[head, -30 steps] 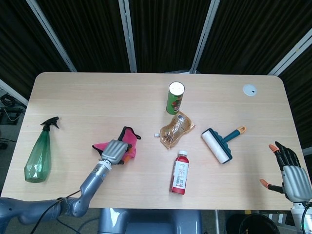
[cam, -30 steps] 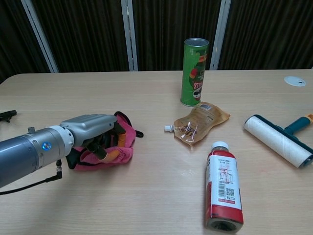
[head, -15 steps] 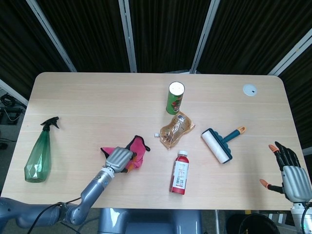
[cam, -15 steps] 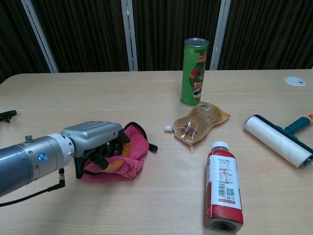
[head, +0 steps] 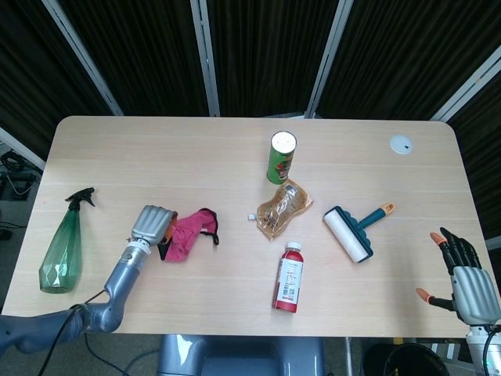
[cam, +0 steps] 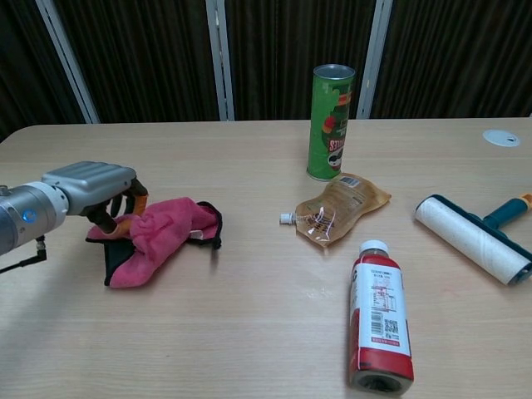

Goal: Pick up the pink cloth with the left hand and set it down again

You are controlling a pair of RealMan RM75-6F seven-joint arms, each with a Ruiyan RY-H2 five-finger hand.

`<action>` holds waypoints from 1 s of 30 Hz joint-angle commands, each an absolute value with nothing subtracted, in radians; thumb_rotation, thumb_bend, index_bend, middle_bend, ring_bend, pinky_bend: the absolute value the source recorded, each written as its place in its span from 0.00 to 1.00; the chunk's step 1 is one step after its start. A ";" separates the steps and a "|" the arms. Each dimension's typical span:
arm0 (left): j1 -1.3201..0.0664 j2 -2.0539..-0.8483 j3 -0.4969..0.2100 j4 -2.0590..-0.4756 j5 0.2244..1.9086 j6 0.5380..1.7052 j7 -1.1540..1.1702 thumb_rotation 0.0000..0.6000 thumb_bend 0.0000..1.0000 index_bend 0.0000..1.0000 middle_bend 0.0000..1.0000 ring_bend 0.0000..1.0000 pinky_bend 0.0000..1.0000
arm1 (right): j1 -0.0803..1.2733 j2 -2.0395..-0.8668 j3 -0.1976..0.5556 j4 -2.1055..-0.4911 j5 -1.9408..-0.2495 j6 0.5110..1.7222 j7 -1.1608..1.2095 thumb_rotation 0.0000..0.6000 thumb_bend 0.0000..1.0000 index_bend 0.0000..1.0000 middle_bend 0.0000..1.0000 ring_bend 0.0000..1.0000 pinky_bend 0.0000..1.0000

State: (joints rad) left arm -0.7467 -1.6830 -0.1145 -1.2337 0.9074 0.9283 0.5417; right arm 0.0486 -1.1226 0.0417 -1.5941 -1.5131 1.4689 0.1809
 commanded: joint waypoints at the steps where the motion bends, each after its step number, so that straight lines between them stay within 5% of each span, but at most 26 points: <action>1: -0.745 -1.663 -0.127 -1.188 0.910 0.929 0.531 1.00 0.50 0.70 0.52 0.45 0.47 | 0.049 -1.123 0.042 -1.595 -1.512 1.467 0.180 1.00 0.00 0.08 0.00 0.00 0.00; 30: -0.782 -1.575 -0.353 -1.150 0.834 1.040 0.477 1.00 0.50 0.70 0.52 0.45 0.47 | 0.048 -1.122 0.042 -1.600 -1.510 1.468 0.178 1.00 0.00 0.08 0.00 0.00 0.00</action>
State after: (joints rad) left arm -0.7819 -1.5784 -0.3498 -1.1498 0.8387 1.0410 0.4755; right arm 0.0483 -1.1216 0.0424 -1.6001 -1.5098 1.4685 0.1784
